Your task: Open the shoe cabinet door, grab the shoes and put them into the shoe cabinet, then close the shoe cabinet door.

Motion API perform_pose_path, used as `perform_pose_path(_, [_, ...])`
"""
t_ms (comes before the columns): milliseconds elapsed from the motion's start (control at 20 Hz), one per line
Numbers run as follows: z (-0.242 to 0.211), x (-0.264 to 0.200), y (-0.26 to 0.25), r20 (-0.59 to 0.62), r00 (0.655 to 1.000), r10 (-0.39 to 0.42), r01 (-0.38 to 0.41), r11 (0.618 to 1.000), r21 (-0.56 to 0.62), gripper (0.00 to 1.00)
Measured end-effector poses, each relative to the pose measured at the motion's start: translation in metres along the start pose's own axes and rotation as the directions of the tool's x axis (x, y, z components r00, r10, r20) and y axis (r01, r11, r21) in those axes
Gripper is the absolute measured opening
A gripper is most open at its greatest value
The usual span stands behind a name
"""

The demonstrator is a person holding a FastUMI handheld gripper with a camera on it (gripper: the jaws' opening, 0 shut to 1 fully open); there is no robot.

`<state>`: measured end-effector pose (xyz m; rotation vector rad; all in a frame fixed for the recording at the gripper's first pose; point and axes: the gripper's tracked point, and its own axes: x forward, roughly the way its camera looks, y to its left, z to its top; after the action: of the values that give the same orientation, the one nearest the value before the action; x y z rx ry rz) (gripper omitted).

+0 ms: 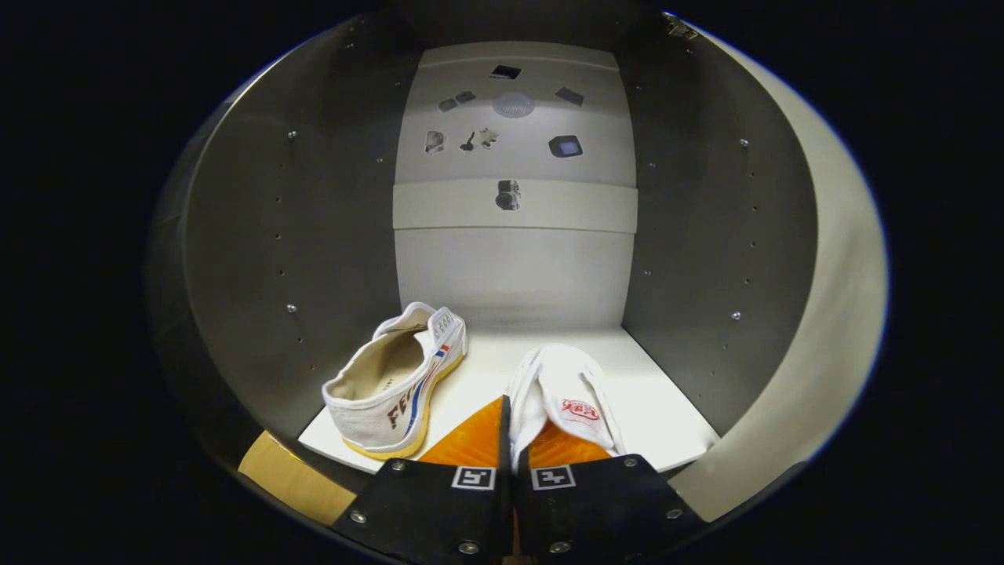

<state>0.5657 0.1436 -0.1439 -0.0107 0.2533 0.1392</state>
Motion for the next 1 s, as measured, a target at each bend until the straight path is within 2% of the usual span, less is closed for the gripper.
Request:
perform_pose_path(150, [0.001, 0.022, 0.004, -0.026, 0.999, 0.037, -0.037, 0.999, 0.003, 0.03])
perform_pose_path(350, [0.006, 0.043, 0.006, -0.015, 0.998, 0.059, -0.06, 0.993, -0.098, 0.02])
perform_pose_path(550, [0.015, 0.077, 0.003, -0.032, 0.996, 0.082, -0.084, 0.995, -0.053, 0.03])
perform_pose_path(700, [0.021, 0.1, 0.001, -0.032, 0.996, 0.078, -0.08, 0.995, -0.063, 0.02])
perform_pose_path(750, [0.016, 0.1, 0.001, -0.061, 0.995, 0.082, -0.086, 0.994, -0.068, 0.03])
perform_pose_path(900, [0.02, 0.098, -0.002, -0.045, 0.997, 0.062, -0.065, 0.996, -0.064, 0.04])
perform_pose_path(1000, [0.014, 0.089, 0.004, -0.075, 0.993, 0.088, -0.09, 0.995, -0.034, 0.09])
